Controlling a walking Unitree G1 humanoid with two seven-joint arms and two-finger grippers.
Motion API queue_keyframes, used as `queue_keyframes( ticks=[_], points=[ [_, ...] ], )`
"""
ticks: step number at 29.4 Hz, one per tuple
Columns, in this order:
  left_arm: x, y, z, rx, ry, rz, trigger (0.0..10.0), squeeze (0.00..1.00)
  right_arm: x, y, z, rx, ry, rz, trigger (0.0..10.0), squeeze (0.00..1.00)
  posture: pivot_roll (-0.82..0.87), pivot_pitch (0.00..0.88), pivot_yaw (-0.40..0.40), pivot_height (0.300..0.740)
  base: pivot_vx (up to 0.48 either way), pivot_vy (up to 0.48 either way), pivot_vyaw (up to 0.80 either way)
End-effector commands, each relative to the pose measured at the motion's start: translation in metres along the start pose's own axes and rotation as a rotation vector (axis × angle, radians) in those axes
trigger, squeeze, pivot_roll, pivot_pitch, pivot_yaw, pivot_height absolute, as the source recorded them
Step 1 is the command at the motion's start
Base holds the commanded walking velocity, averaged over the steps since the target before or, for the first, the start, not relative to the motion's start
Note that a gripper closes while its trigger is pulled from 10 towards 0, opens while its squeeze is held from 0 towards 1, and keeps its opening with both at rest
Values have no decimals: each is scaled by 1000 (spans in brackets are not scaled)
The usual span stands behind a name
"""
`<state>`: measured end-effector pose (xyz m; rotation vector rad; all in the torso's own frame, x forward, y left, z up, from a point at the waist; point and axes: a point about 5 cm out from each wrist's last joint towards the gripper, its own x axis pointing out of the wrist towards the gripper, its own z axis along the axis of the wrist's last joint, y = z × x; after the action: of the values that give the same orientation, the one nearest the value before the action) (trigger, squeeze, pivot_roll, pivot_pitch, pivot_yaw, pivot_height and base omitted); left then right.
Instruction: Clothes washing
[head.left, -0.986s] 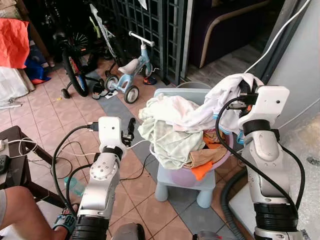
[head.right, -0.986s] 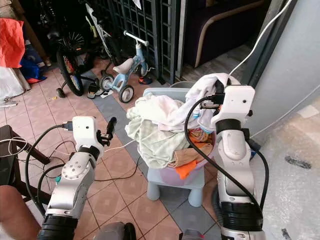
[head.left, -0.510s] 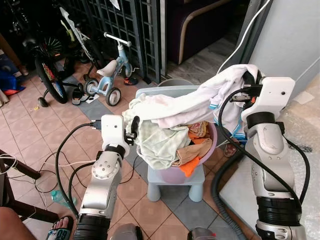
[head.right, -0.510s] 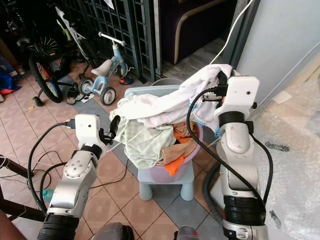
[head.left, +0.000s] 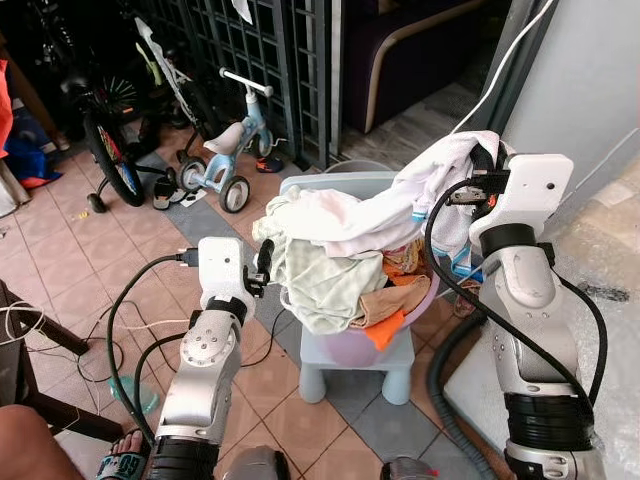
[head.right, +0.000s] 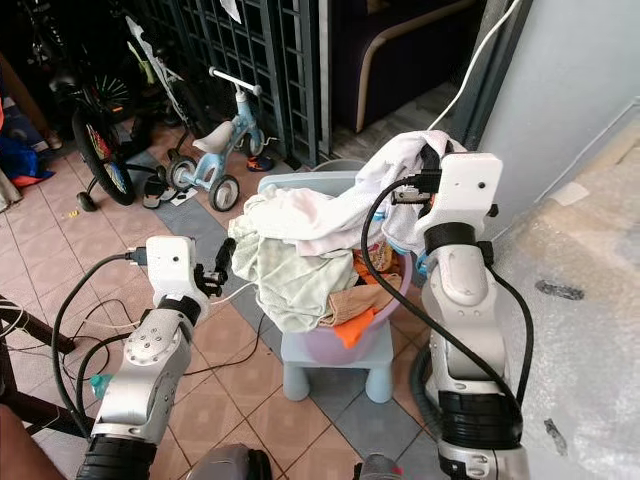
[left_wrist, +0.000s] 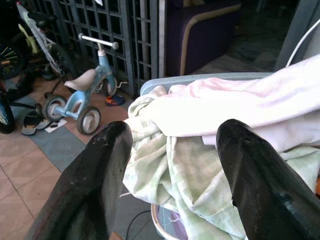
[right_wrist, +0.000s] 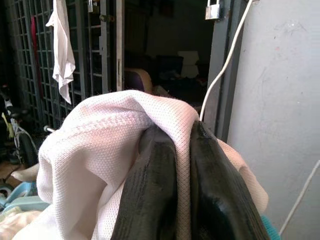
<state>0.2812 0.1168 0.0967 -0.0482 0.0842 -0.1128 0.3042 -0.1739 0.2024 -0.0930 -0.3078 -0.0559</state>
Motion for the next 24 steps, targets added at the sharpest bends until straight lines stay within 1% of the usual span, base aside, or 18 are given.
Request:
queue_keyframes(
  ticks=[1, 3, 6, 10, 15, 19, 22, 24],
  points=[
    [0, 2, 2, 5, -5, 0, 10000, 0, 5, 3, 5, 2, -16, 12, 10000, 0, -59, 2, 67, 740, 0, 0, -800],
    [0, 2, 2, 6, -4, 1, 10000, 0, 5, 4, 5, 2, -16, 13, 10000, 0, -59, 9, 68, 740, 0, 0, -800],
    [0, 3, 1, 4, 1, 7, 10000, 0, 6, 5, 6, 3, -20, 17, 10000, 0, -58, 8, 69, 740, -395, 0, -800],
    [-2, 1, 1, 6, -1, -3, 10000, 0, 7, 7, 6, 6, -18, 22, 10000, 0, -59, 16, 71, 740, 0, 0, -800],
    [-2, 2, 1, 0, -3, 3, 10000, 0, 6, 8, 5, 4, -16, 27, 10000, 0, -60, 18, 71, 740, 0, 0, -800],
    [-2, 2, 2, -2, -13, -17, 10000, 0, 6, 8, 5, 1, -18, 25, 10000, 0, -61, 19, 70, 740, 0, 0, -800],
    [-2, 2, 3, -11, -16, -30, 10000, 0, 9, 3, 14, -54, -68, -10, 10000, 0, -63, 21, 70, 740, 0, 0, -800],
    [-2, 2, 4, -12, -17, -32, 10000, 0, 11, 1, 16, -64, -79, -18, 10000, 0, -63, 21, 71, 740, 0, 0, -800]
  ],
)
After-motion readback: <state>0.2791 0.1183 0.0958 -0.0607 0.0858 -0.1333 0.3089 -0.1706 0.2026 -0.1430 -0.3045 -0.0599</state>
